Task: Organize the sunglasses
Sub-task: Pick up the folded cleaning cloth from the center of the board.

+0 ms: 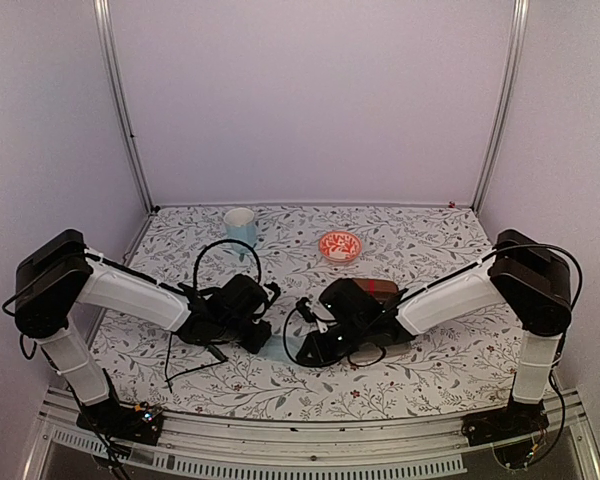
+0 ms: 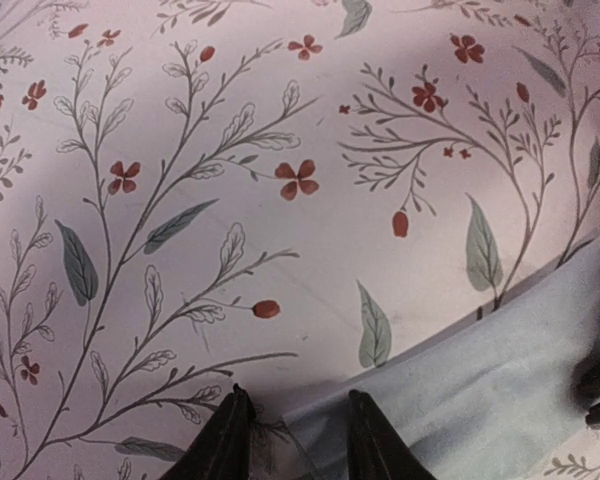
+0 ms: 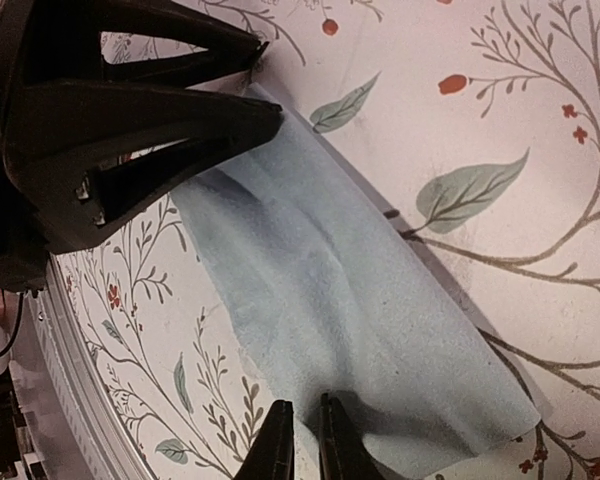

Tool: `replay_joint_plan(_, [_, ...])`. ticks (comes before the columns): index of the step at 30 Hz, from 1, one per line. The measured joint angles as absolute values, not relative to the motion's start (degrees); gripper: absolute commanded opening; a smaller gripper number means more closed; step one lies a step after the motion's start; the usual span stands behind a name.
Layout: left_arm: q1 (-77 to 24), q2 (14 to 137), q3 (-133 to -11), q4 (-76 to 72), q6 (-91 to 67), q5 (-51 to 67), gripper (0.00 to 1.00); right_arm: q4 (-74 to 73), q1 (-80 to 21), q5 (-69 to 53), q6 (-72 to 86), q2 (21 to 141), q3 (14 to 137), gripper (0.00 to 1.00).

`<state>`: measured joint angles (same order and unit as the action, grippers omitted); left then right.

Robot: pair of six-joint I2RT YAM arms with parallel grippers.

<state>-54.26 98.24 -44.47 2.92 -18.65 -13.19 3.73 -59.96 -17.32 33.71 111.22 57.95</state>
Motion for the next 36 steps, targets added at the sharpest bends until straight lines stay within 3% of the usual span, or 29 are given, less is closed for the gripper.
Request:
replay_joint_plan(14, [-54.26,98.15,-44.18,2.55,-18.68,-13.23,0.34,4.29,-59.99,-17.43,34.94,106.83,52.42,0.13])
replay_joint_plan(22, [-54.26,97.08,-44.18,4.36,-18.61,-13.21,0.36,3.75,-59.99,-17.21,35.11,106.69,54.74,0.18])
replay_joint_plan(25, [-54.26,95.5,-44.07,7.33,-18.46,-13.13,0.36,2.63,-59.99,-15.49,35.07,105.86,55.13,0.25])
replay_joint_plan(36, [-52.21,91.37,-44.07,8.88,-17.1,-6.7,0.39,-6.28,-59.99,-6.98,35.14,104.81,59.09,0.27])
